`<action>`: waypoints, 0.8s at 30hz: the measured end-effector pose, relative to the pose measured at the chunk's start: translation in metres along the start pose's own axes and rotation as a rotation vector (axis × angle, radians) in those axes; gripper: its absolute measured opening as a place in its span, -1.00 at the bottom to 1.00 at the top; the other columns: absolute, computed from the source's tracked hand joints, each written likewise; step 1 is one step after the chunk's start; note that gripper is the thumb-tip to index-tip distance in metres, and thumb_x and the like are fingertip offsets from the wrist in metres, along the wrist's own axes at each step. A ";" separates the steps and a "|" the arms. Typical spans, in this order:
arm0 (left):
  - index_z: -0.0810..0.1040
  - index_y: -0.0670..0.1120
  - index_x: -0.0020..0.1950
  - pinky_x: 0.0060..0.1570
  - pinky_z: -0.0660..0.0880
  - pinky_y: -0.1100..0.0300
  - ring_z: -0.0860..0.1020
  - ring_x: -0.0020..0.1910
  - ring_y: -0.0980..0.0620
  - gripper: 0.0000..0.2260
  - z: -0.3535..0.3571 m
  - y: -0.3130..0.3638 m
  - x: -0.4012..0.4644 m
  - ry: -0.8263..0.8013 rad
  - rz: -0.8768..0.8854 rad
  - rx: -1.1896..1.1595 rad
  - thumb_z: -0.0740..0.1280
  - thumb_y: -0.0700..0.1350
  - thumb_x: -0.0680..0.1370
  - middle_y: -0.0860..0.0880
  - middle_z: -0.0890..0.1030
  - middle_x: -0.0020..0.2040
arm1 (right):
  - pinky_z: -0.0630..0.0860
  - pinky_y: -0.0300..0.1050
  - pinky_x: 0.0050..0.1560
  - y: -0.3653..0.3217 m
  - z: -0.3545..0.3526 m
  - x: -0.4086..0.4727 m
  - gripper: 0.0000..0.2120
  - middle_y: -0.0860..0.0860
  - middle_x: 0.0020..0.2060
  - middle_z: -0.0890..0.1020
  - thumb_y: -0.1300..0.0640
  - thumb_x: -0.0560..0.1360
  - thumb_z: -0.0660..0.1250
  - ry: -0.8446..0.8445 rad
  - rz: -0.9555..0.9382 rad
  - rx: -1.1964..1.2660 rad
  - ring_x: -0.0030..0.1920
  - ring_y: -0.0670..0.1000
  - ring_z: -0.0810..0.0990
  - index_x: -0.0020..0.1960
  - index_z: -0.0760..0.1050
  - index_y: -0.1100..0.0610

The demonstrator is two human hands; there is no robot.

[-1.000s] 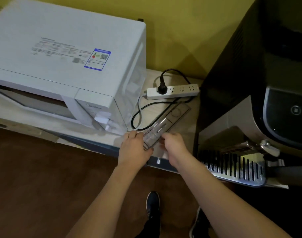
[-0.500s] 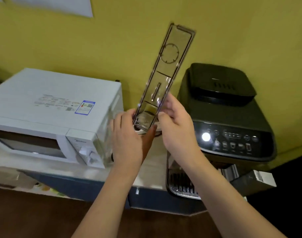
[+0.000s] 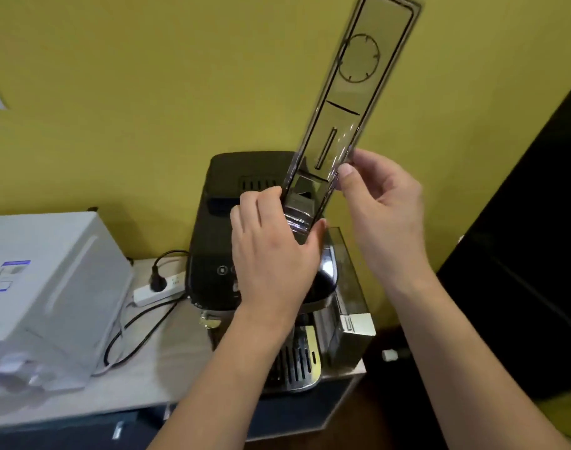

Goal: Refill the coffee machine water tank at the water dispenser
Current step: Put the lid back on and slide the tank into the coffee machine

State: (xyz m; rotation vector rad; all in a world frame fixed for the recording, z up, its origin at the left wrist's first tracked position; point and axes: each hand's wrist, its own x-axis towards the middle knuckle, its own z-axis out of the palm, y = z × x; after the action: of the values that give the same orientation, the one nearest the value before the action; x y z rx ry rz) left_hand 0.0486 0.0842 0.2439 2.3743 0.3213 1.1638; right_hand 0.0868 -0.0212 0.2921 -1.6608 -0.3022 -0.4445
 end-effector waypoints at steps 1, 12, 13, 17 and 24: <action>0.41 -0.18 0.27 0.10 0.39 0.17 0.42 0.11 -0.03 -0.42 0.012 0.015 -0.003 -0.026 0.014 0.011 0.51 0.07 0.40 -0.11 0.48 0.13 | 0.64 -0.08 0.05 0.010 -0.015 0.008 -0.84 -0.08 -0.12 0.70 0.13 0.55 0.38 0.026 0.007 0.002 -0.07 -0.01 0.69 0.11 0.59 -0.05; 0.18 -0.20 0.52 0.01 0.53 0.07 0.45 0.18 -0.10 -0.25 0.138 0.100 -0.062 -0.414 0.006 0.282 0.39 0.12 0.48 -0.16 0.43 0.26 | 0.39 -0.26 -0.05 0.150 -0.108 0.069 -0.69 0.02 0.04 0.70 0.05 0.56 0.34 -0.080 0.147 -0.428 -0.01 -0.03 0.60 0.25 0.60 0.13; 0.18 -0.21 0.51 0.03 0.53 0.08 0.45 0.20 -0.12 -0.26 0.144 0.100 -0.066 -0.470 -0.027 0.318 0.38 0.12 0.49 -0.17 0.42 0.29 | 0.39 -0.25 -0.05 0.161 -0.107 0.070 -0.70 0.04 0.05 0.70 0.06 0.55 0.34 -0.148 0.179 -0.460 0.02 0.00 0.62 0.23 0.61 0.14; 0.21 -0.24 0.48 -0.02 0.52 0.10 0.47 0.22 -0.14 -0.32 0.162 0.083 -0.077 -0.622 -0.142 0.481 0.33 0.13 0.52 -0.20 0.40 0.32 | 0.35 -0.17 -0.23 0.204 -0.087 0.069 -0.78 0.10 -0.08 0.68 0.06 0.53 0.33 -0.413 0.251 -0.550 -0.04 0.14 0.62 0.05 0.64 0.17; 0.25 -0.29 0.44 -0.15 0.50 0.12 0.55 0.12 -0.14 -0.38 0.180 0.054 -0.087 -0.751 -0.281 0.725 0.32 0.08 0.55 -0.21 0.51 0.24 | 0.45 -0.10 -0.18 0.245 -0.041 0.057 -0.79 0.19 -0.02 0.68 0.09 0.52 0.29 -0.677 0.304 -0.644 0.02 0.23 0.64 0.03 0.61 0.20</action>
State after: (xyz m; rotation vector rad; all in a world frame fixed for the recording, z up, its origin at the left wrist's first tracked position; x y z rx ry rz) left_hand 0.1378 -0.0533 0.1176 3.0121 0.8721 -0.0554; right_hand 0.2420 -0.0990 0.1050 -2.4210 -0.4174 0.3086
